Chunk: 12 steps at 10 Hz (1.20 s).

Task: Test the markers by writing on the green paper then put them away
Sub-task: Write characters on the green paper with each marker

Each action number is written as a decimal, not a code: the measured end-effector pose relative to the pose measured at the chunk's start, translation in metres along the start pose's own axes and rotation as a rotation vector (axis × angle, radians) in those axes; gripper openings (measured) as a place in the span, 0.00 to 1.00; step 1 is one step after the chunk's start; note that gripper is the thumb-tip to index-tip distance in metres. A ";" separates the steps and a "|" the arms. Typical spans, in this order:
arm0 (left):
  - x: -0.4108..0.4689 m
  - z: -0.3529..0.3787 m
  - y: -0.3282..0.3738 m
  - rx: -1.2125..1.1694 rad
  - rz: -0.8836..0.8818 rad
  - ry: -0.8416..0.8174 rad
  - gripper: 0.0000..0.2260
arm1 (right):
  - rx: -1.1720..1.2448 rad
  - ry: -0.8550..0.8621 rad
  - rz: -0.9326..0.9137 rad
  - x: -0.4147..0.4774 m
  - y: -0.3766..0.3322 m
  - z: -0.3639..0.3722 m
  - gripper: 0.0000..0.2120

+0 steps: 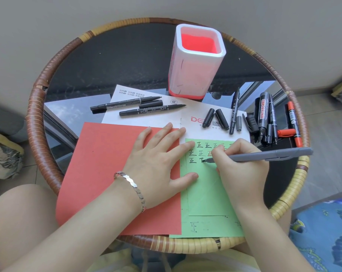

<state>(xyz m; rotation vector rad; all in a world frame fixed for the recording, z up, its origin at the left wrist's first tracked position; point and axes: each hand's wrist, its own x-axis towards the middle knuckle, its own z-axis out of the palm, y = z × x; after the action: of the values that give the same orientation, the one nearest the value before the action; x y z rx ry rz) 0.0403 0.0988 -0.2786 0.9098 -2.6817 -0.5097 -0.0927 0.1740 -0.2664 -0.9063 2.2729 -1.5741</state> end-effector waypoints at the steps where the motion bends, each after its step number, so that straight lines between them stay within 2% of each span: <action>1: 0.000 0.000 0.000 0.002 0.000 -0.002 0.26 | -0.004 0.003 0.000 0.000 0.001 -0.001 0.14; 8: 0.000 0.000 0.000 0.001 -0.002 -0.004 0.27 | 0.021 -0.017 -0.014 -0.001 0.003 0.000 0.15; 10: 0.000 -0.001 0.000 -0.001 0.005 -0.005 0.26 | 0.023 0.038 0.022 0.002 0.007 -0.002 0.16; 12: -0.001 -0.001 -0.001 0.001 0.007 -0.011 0.26 | 0.157 0.057 0.014 0.001 0.003 -0.005 0.15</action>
<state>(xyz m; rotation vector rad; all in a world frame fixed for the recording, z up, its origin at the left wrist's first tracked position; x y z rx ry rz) 0.0412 0.0985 -0.2783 0.8998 -2.6941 -0.5132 -0.0976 0.1778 -0.2673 -0.8126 2.1510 -1.7644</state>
